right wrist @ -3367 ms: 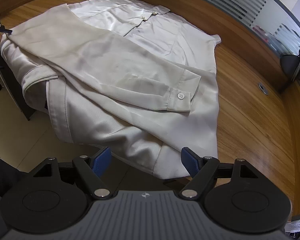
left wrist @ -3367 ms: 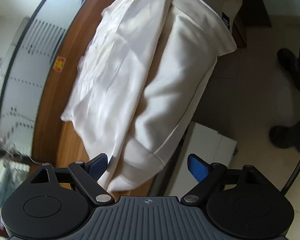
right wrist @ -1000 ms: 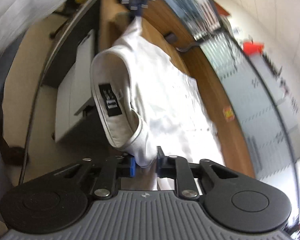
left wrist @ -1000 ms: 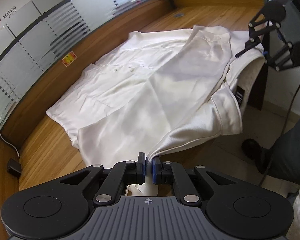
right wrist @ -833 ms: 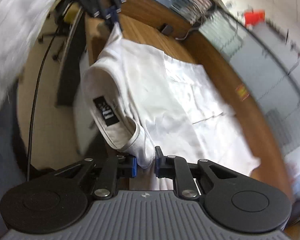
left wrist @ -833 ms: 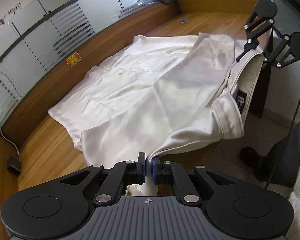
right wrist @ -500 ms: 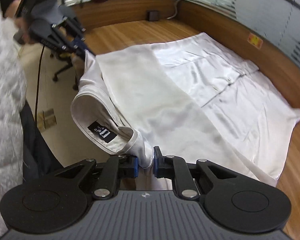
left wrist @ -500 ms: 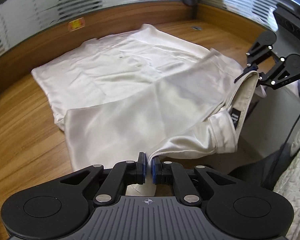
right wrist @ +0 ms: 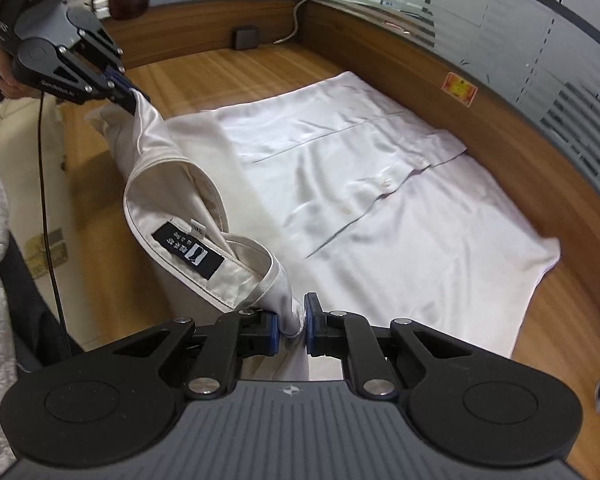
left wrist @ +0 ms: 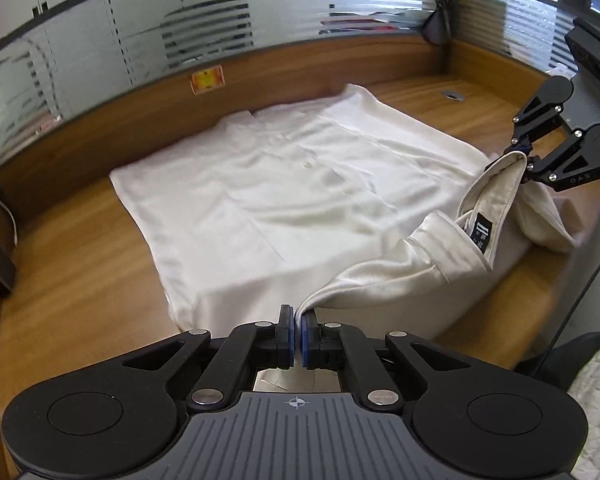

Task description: Fold clothes

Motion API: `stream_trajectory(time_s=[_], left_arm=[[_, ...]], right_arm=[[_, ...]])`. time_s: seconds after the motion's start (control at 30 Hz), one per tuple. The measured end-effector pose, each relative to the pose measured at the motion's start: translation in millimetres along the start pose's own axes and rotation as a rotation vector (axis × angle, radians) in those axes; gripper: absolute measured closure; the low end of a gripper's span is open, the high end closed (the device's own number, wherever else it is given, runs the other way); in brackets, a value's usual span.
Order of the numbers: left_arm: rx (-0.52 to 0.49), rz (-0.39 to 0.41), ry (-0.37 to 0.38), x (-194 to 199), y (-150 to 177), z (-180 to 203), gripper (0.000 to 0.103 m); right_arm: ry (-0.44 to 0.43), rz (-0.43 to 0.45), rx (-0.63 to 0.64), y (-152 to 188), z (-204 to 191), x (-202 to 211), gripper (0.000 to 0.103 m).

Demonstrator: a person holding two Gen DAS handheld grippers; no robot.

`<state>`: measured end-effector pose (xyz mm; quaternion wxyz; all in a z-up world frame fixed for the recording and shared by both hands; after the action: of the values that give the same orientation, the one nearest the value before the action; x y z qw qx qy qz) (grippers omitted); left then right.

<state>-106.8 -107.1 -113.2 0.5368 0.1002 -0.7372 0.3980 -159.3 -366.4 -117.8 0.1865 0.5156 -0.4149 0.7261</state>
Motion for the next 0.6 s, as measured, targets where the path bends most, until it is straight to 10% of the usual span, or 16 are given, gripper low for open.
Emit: stream_trajectory(time_s=[0.6], left_arm=[[-0.014, -0.084, -0.134, -83.9, -103.3, -77.6, 0.097]], right_arm=[[0.062, -0.053, -0.002, -97.5, 117.2, -94.7, 0.09]])
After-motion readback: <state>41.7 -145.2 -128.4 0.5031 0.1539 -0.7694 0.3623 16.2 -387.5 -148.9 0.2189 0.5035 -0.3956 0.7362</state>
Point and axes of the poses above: each gripper's, at about its wrist camera, not at the fingertips, and x roughly against the way its jaws point, z to its right, y to its underside, the point moved 5 cm from there along -x, roughly the way its jaws point, and after that the axes turned 13 degrees about -z, right-handed, at the moved point
